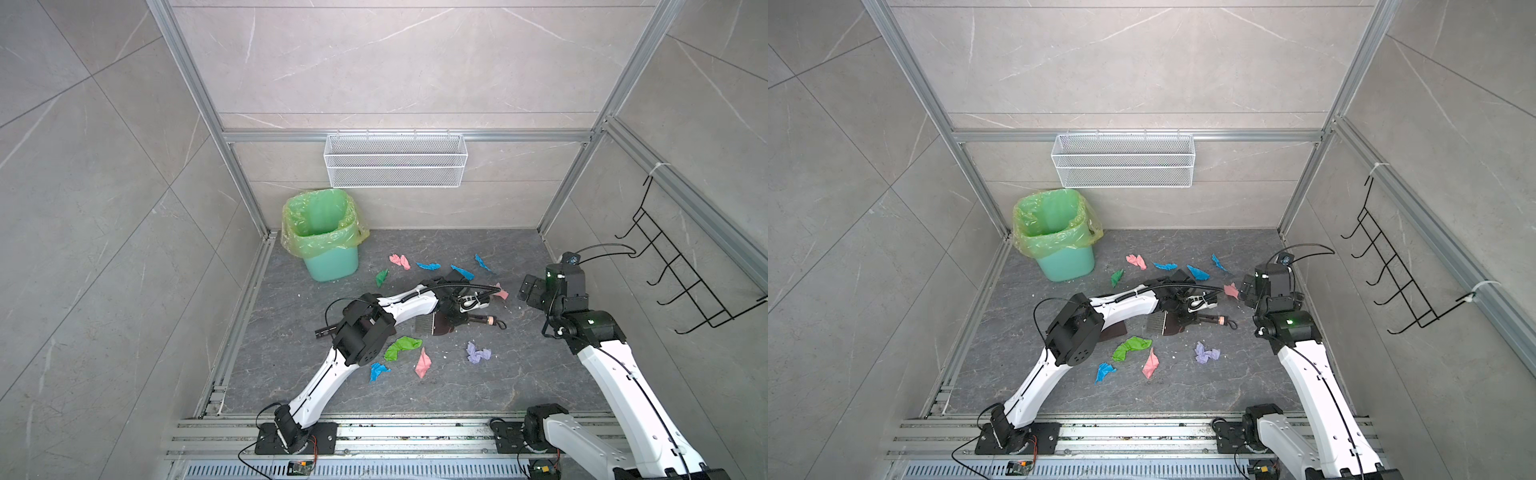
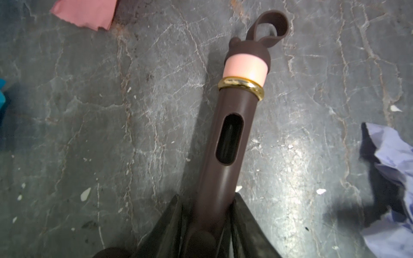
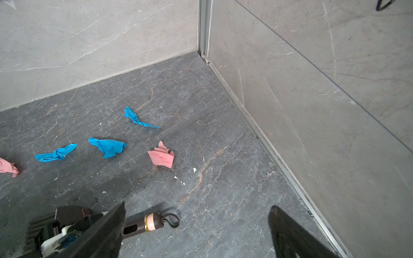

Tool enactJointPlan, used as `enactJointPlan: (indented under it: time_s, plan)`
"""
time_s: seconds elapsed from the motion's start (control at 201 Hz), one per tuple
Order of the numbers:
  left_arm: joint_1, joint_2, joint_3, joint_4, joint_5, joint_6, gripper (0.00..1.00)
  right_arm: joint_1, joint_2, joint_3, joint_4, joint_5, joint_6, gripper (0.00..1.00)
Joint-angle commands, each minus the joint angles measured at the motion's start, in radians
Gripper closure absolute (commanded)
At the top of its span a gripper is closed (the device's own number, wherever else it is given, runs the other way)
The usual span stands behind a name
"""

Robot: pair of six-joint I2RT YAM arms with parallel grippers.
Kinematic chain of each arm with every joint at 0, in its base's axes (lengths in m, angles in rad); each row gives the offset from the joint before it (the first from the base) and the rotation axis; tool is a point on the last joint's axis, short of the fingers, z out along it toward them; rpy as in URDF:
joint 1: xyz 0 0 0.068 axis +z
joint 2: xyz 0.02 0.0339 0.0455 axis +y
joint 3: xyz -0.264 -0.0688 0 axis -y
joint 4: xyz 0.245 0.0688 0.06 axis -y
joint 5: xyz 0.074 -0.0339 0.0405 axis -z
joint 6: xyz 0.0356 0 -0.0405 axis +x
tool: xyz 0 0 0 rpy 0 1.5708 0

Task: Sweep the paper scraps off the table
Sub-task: 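Carry the brush toward the right gripper while the right gripper approaches the handle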

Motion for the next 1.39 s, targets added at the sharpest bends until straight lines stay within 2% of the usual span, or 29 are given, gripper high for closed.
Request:
enactJointPlan:
  time_s: [0.0, 0.304, 0.677, 0.956, 1.2, 1.389]
  plan:
    - [0.021, -0.021, -0.049, -0.053, -0.060, -0.019, 0.70, 0.004, -0.003, -0.012, 0.013, -0.021, 0.012, 0.00]
    - [0.050, -0.043, -0.083, -0.057, -0.034, -0.012, 0.73, 0.005, 0.016, -0.020, 0.010, -0.034, 0.012, 0.00]
    - [0.065, -0.053, -0.075, -0.034, 0.000, -0.005, 0.91, 0.002, 0.100, 0.027, -0.060, -0.070, 0.008, 0.01]
    - [0.108, -0.169, -0.119, 0.027, 0.101, -0.035, 0.91, -0.034, 0.148, 0.052, -0.088, -0.298, 0.023, 0.03]
    - [0.133, -0.264, -0.160, 0.040, 0.172, -0.021, 0.94, -0.119, 0.209, 0.126, -0.171, -0.634, 0.000, 0.06]
    - [0.138, -0.321, -0.170, 0.036, 0.207, -0.003, 0.95, -0.150, 0.252, 0.146, -0.178, -0.826, -0.003, 0.10]
